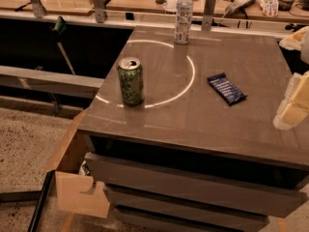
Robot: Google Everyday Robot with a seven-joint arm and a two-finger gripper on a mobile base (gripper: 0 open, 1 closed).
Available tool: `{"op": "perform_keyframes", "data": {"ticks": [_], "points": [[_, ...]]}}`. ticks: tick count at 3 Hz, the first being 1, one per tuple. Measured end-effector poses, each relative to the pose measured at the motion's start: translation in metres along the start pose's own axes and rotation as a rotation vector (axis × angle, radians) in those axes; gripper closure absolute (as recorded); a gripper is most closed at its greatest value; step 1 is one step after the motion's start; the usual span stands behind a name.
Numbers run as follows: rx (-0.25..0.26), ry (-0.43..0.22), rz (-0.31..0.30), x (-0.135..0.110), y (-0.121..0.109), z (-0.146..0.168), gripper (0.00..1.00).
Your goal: Move rxbar blueberry near blue plastic bottle
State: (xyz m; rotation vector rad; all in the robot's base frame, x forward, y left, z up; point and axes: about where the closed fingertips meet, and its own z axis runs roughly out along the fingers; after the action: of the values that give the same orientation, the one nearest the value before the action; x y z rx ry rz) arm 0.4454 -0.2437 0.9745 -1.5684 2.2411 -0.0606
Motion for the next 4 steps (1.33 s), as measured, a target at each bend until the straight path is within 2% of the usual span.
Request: {"op": "perform_keyframes", "data": {"ticks": [1,2,3,4], "points": [[0.066,-0.122,0.139,0.044,-0.028,0.001,0.00],[0.092,-0.278,0.288,0.074,-0.043,0.015,0.00],[0.117,-0.435,0.405,0.077,-0.044,0.024,0.00],[0.189,-0.526,0.468,0.066,-0.042,0.045,0.00]]}}
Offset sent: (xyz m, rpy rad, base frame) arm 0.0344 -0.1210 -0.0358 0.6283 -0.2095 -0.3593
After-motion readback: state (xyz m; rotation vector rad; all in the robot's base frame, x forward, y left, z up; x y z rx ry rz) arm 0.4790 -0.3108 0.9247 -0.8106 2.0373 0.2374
